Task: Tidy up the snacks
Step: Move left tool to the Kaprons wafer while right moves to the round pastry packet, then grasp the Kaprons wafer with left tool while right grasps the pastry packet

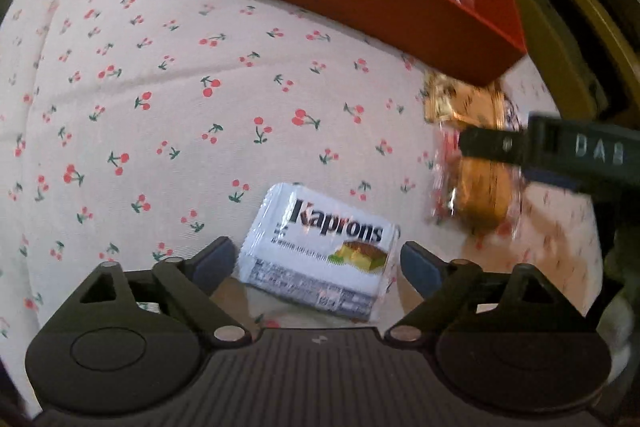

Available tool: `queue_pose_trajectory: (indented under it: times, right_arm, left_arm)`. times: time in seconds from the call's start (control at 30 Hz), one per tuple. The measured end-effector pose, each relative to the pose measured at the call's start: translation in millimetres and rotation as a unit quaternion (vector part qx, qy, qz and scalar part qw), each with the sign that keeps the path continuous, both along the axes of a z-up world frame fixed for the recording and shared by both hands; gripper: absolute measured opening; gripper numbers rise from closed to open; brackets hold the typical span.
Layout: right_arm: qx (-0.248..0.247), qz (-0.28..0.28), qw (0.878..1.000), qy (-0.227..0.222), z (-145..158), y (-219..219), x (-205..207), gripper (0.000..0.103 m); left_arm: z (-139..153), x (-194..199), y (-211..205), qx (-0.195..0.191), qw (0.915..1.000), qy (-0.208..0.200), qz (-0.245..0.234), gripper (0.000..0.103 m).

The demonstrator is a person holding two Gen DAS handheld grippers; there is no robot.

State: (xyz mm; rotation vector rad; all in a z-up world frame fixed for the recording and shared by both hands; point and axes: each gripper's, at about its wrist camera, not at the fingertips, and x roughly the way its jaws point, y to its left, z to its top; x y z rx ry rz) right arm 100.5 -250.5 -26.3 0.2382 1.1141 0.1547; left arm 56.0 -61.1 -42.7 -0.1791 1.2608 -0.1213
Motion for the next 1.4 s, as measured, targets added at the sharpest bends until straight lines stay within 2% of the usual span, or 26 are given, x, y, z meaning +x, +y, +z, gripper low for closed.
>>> queue_pose_trajectory:
  times: [0.13,0.3,0.4,0.47,0.57,0.8,0.9,1.0,1.03,1.1,1.23,1.4]
  right_arm:
    - [-0.007,0.007,1.000,0.008,-4.0,3.6,0.7,0.088]
    - [-0.009,0.011,1.000,0.022,-12.1,9.0,3.3,0.088]
    - [-0.019,0.016,0.999,0.030,-17.2,12.4,5.1,0.088]
    - [-0.022,0.016,0.999,0.033,-19.0,13.0,5.8,0.088]
    - [-0.033,0.019,0.999,0.035,-20.7,17.5,6.1,0.088]
    - [-0.035,0.013,0.999,0.036,-19.5,20.5,4.2,0.089]
    - [-0.044,0.016,0.998,0.034,-20.5,27.5,5.9,0.093]
    - [-0.081,0.028,0.996,0.033,-23.6,40.1,9.1,0.096]
    - [-0.094,0.030,0.995,0.032,-23.6,43.5,8.7,0.093]
    - [-0.109,0.041,0.993,0.021,-21.7,48.2,5.3,0.080]
    - [-0.131,0.056,0.990,0.006,-20.2,55.7,-9.0,0.072]
    - [-0.117,0.064,0.991,-0.012,-9.7,57.6,-26.1,0.069]
  left_arm:
    - [0.5,2.2,0.3,0.006,0.9999,0.002,-0.014,0.091]
    - [-8.2,4.3,-21.4,0.059,0.9968,-0.015,-0.051,0.100]
    - [-10.3,-4.1,-30.2,0.101,0.9908,-0.034,-0.084,0.095]
    - [-7.8,-10.4,-27.1,0.111,0.9878,-0.048,-0.098,0.082]
    - [-3.4,-11.6,-12.0,0.095,0.9895,-0.046,-0.098,0.074]
    - [3.1,-14.7,20.3,0.051,0.9951,-0.041,-0.074,0.073]
    - [3.7,-11.7,20.3,0.037,0.9958,-0.040,-0.073,0.073]
    - [4.5,-9.1,20.2,0.026,0.9963,-0.038,-0.072,0.073]
    - [4.5,-7.7,20.7,0.024,0.9964,-0.038,-0.072,0.073]
    - [5.4,-6.6,22.4,0.019,0.9966,-0.036,-0.071,0.073]
    - [5.5,-6.7,21.9,0.020,0.9963,-0.036,-0.075,0.073]
    - [7.5,-9.1,20.8,0.022,0.9959,-0.040,-0.077,0.073]
